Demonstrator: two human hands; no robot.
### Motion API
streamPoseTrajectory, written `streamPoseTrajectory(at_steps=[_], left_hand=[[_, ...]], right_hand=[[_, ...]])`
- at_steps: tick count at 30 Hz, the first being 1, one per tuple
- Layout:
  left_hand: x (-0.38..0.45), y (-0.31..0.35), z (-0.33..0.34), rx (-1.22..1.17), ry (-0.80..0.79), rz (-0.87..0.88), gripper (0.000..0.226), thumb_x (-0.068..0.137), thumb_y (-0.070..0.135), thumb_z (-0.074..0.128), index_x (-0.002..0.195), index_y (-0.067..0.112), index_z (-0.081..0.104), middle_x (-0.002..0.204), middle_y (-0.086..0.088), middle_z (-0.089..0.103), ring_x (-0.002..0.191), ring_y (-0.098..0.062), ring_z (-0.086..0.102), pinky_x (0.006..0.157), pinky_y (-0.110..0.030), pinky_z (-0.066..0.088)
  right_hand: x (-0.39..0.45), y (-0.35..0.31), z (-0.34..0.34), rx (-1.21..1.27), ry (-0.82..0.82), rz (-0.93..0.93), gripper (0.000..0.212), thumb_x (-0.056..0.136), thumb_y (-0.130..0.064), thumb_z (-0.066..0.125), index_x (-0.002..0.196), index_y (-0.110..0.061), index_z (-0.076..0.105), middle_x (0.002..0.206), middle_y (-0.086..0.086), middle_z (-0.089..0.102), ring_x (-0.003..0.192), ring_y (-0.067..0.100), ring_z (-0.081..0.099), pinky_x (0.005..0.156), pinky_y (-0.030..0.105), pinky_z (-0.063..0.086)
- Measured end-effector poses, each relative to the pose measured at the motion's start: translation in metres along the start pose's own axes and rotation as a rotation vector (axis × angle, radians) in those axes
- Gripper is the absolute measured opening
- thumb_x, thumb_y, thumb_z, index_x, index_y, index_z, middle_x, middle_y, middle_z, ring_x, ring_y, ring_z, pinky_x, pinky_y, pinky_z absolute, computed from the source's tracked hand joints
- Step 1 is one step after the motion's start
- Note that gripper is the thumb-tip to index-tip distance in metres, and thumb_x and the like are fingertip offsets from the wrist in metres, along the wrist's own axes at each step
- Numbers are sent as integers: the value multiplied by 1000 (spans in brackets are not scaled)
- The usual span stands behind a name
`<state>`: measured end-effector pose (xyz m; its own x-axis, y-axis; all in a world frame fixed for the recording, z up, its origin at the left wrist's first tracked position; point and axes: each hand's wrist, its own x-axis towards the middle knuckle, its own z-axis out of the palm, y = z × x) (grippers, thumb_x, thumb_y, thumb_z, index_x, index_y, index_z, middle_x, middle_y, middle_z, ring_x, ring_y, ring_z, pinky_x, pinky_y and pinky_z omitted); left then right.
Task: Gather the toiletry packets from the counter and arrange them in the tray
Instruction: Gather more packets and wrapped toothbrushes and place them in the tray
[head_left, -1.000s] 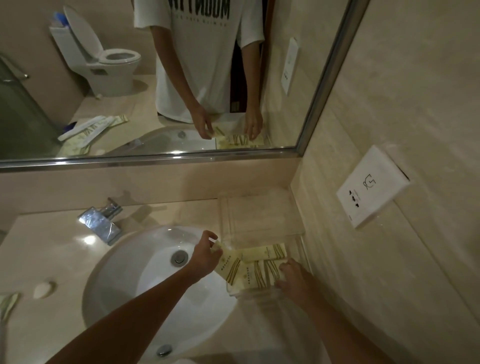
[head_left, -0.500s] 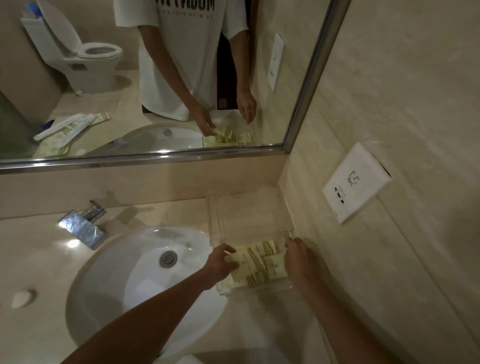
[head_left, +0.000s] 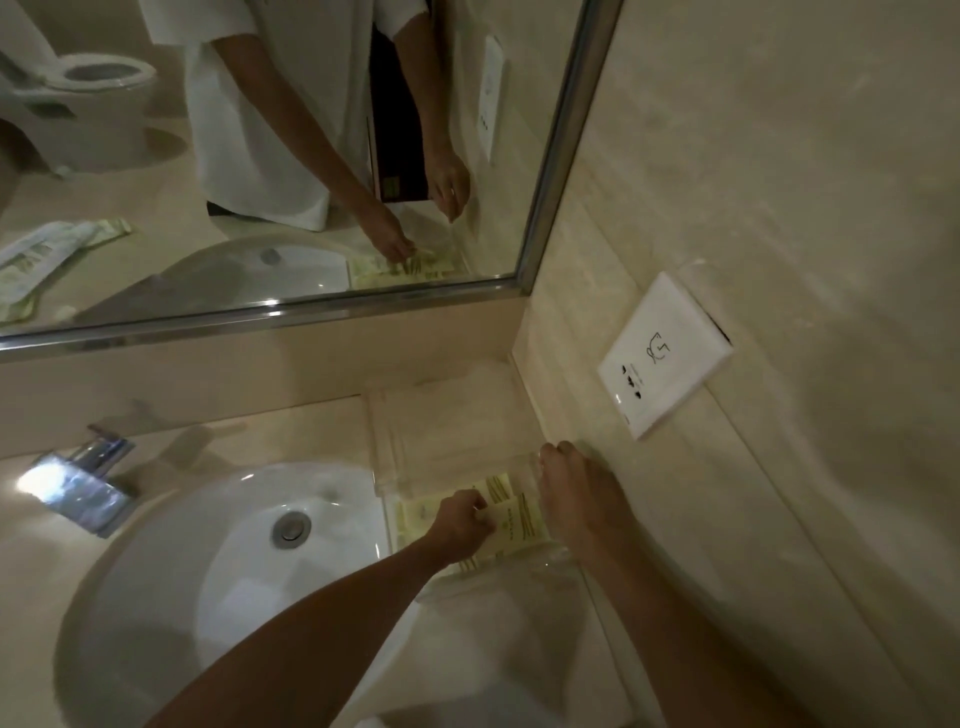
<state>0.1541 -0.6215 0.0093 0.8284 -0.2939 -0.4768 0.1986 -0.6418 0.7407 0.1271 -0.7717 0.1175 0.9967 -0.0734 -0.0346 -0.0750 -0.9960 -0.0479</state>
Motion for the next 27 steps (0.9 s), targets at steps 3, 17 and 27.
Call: streamPoseTrajectory(at_steps=[3,17,27], left_hand=[[3,1,4,79,-34,27,16,86,6,51,97,2,62,109,-17,64,93,-26,60,70,-30,50],[2,-8,11,296,21,292,27,93,20,40,111,2,46,111,-15,44,88,-26,53,74,-34,56],[-6,-24,-35,379,152,338,23,85,-1,50,106,7,48,111,-9,47,75,-19,49,64,-33,51]], right_hand=[[0,-1,2,-17,-3,-14,17,93,-16,46,105,-18,58,98,1,61,80,20,63,61,30,48],[-6,4,16,6,-71,-5,20,95,-15,43,106,-15,60,96,3,64,80,20,64,62,29,46],[0,-13,22,70,-218,-14,16,94,-13,46,104,-16,58,105,5,63,92,25,65,71,34,48]])
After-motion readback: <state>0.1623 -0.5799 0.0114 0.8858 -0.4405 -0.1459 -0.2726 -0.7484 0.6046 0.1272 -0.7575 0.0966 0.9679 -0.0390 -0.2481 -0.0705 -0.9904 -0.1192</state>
